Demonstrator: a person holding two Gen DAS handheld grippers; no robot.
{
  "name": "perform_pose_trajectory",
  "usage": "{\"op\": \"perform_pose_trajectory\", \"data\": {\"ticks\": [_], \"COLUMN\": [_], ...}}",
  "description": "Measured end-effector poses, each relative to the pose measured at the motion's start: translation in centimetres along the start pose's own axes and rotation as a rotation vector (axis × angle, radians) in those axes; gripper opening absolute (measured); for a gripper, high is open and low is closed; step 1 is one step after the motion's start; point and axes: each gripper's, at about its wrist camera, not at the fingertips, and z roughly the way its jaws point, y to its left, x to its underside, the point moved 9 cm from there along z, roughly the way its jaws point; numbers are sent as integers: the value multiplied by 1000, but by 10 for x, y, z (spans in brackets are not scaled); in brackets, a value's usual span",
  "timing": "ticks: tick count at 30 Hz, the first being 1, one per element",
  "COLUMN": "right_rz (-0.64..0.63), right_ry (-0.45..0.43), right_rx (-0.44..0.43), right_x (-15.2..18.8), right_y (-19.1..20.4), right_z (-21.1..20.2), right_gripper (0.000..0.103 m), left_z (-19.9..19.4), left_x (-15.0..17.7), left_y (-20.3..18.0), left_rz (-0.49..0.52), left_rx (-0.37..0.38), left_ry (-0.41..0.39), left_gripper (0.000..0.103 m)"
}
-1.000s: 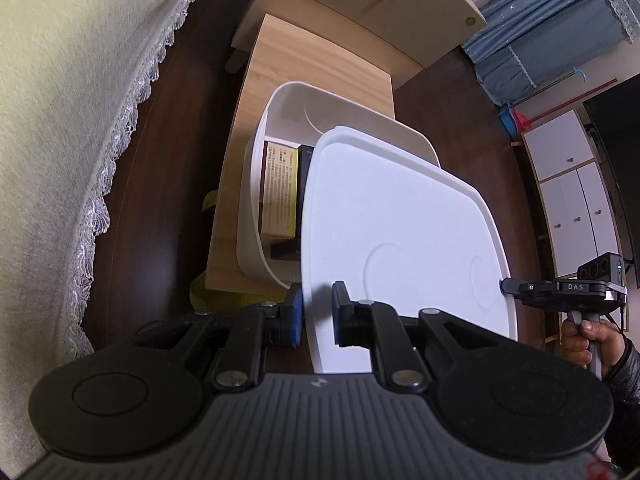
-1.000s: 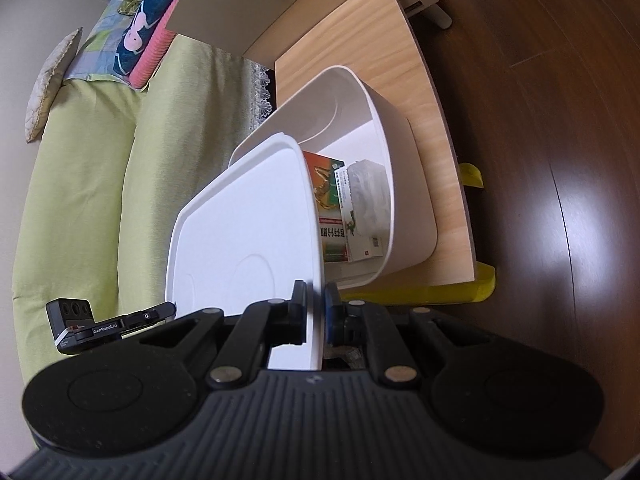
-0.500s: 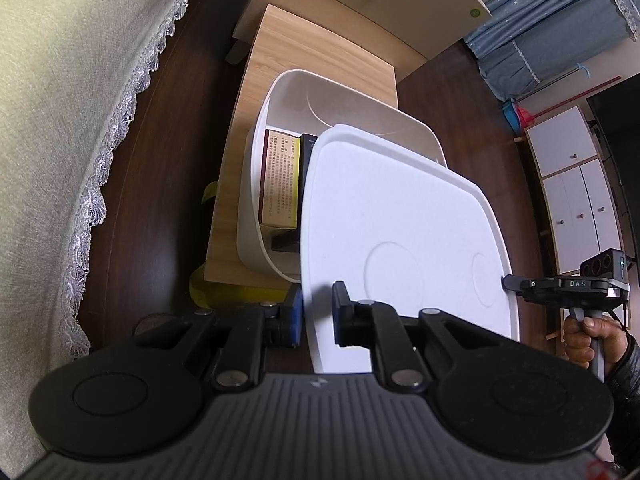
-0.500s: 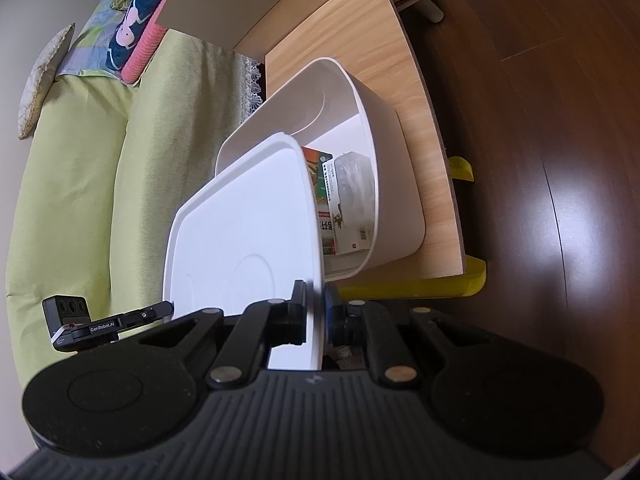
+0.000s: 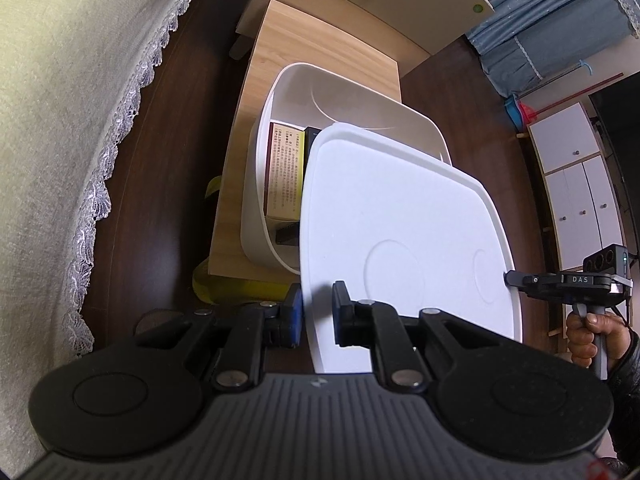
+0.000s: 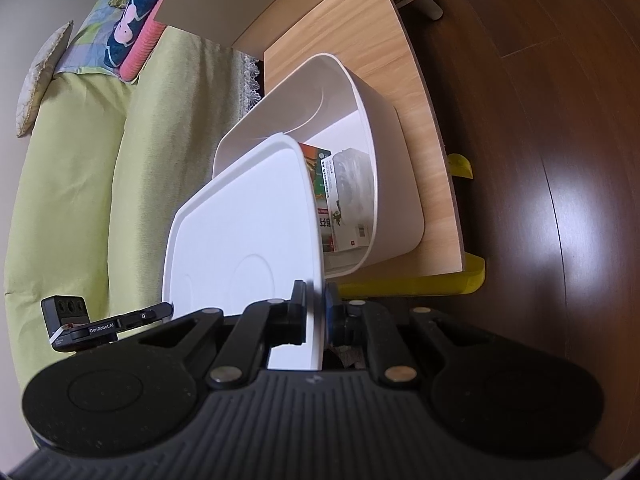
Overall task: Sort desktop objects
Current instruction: 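Lower the lid with both grippers onto the bin rim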
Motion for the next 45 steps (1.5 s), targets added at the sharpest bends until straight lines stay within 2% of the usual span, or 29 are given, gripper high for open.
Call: {"op": "perform_pose_trajectory", "data": {"ticks": [16,45], "right_rz": [-10,15], "right_ry": [-12,-55], "right_rx": [5,56], "right_x": [-12,-74], "right_y": [4,-4], "right_z": [3,32], "right_gripper": [9,9], "left_z": [5,53], "left_x": [-18,-84], "left_y": [0,21], "left_rz": [15,16], "left_rx": [-4,4], "left_ry": [3,33], "left_gripper": [15,16]}}
